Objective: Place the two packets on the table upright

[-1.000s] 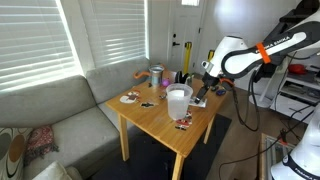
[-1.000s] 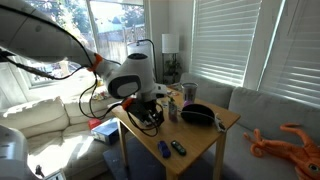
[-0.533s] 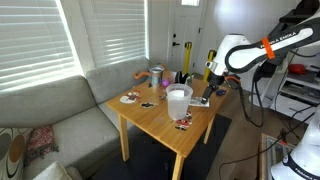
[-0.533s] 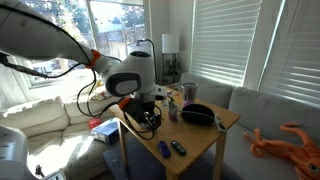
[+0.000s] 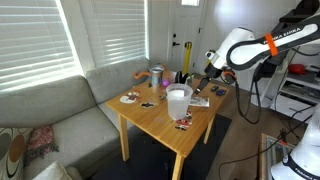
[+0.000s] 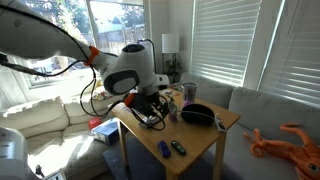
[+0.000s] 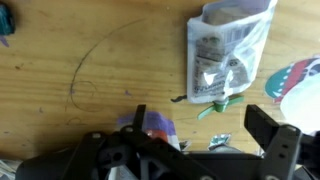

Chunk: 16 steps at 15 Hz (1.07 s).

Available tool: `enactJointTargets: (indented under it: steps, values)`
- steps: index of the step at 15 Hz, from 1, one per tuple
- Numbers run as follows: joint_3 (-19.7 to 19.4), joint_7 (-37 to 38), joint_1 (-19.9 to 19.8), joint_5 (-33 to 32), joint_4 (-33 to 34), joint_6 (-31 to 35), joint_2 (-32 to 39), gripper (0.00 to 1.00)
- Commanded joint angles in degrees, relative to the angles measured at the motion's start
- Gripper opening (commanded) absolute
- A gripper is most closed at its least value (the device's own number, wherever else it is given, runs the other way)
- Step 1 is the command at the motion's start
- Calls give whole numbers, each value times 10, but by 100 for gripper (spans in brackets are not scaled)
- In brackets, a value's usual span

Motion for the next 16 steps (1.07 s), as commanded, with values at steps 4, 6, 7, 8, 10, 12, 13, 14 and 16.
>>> enactJointTargets:
  steps: [4, 6, 7, 8, 10, 12, 13, 14, 16]
  values:
    - [-58, -126, 82, 123, 4, 10, 19, 100]
    - [-56, -131, 75, 117, 5, 9, 31, 100]
    - [-55, -133, 72, 116, 6, 9, 36, 100]
    - [-55, -135, 70, 117, 6, 9, 42, 100]
    - [-59, -147, 75, 139, 9, 9, 53, 100]
    - [-58, -159, 76, 163, 11, 10, 63, 100]
    - [-57, -163, 74, 172, 13, 10, 69, 99]
    - [-55, -169, 72, 181, 14, 9, 74, 95]
    - [-54, -179, 69, 197, 19, 9, 81, 70]
